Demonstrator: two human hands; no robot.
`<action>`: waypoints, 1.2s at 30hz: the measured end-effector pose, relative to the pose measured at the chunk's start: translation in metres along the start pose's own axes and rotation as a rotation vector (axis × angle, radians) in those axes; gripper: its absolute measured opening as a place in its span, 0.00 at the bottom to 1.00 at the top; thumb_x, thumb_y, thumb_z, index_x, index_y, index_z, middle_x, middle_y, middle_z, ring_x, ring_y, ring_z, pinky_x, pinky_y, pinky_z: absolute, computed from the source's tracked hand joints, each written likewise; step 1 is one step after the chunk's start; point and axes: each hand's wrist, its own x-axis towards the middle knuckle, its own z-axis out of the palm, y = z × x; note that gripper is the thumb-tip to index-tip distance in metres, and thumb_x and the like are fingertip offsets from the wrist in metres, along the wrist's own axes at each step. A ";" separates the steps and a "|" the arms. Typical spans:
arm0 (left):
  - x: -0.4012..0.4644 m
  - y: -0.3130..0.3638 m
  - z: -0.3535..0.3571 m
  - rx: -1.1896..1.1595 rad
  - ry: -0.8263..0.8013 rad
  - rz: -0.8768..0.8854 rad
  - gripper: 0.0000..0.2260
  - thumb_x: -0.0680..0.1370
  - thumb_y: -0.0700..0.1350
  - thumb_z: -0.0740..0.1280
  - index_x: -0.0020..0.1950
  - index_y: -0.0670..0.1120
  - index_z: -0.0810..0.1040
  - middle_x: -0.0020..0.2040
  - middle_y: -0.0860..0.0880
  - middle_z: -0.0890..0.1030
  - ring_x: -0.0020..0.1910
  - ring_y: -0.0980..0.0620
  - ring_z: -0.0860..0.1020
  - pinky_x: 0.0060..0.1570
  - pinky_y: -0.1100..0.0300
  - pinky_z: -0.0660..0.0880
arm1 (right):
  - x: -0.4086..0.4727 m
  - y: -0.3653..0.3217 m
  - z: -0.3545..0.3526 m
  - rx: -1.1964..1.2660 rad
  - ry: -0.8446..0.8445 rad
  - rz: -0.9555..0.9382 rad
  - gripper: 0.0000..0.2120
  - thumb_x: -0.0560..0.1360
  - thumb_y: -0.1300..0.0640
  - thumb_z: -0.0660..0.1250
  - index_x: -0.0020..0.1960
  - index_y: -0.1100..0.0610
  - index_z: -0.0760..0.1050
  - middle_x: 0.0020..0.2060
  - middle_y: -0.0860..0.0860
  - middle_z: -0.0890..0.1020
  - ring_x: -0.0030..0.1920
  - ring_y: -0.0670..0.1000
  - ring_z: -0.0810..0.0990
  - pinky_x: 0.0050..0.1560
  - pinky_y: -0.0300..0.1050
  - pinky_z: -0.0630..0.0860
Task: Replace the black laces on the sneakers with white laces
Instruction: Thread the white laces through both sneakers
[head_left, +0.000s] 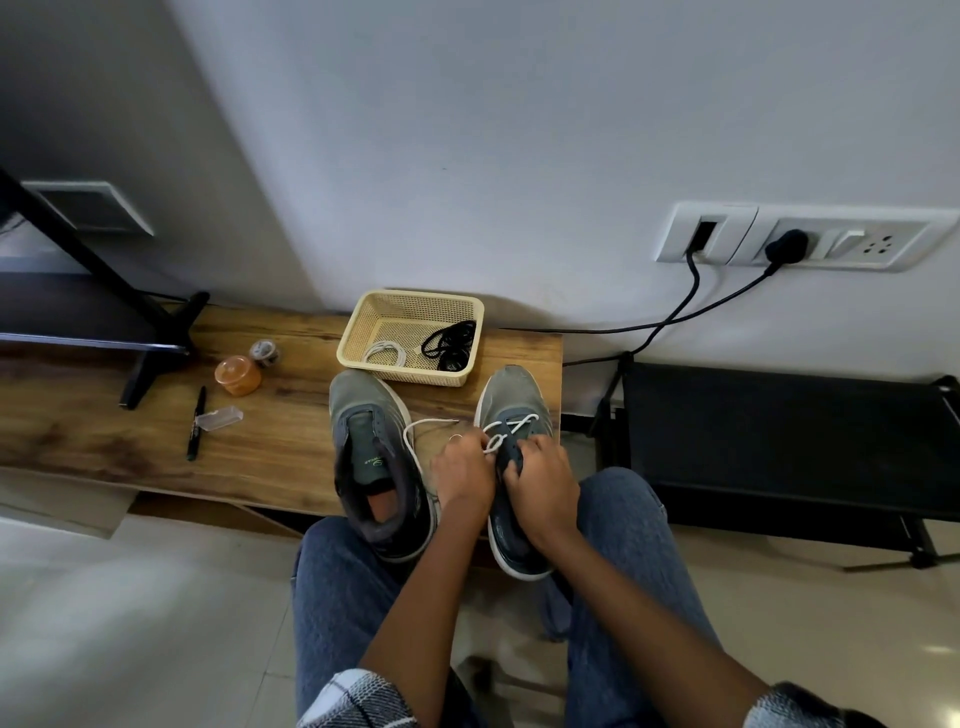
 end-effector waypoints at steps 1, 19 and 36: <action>0.000 0.000 -0.001 0.048 0.009 0.009 0.08 0.78 0.44 0.64 0.56 0.46 0.78 0.53 0.44 0.80 0.54 0.43 0.77 0.52 0.52 0.70 | 0.000 0.000 0.000 -0.002 0.001 0.000 0.15 0.78 0.56 0.59 0.61 0.59 0.74 0.59 0.53 0.75 0.60 0.53 0.71 0.57 0.47 0.71; 0.013 -0.005 -0.008 -0.205 0.073 -0.055 0.14 0.79 0.49 0.60 0.62 0.46 0.76 0.55 0.41 0.79 0.57 0.41 0.74 0.58 0.48 0.70 | 0.000 0.001 0.001 -0.034 0.011 -0.017 0.15 0.78 0.57 0.60 0.63 0.59 0.74 0.60 0.53 0.75 0.61 0.54 0.71 0.57 0.47 0.70; 0.025 -0.001 -0.050 -0.241 0.001 -0.156 0.15 0.80 0.54 0.59 0.36 0.48 0.72 0.42 0.47 0.80 0.48 0.44 0.78 0.56 0.52 0.69 | -0.001 0.000 0.000 -0.030 0.031 -0.012 0.16 0.78 0.57 0.59 0.63 0.59 0.74 0.60 0.53 0.75 0.62 0.53 0.71 0.58 0.46 0.70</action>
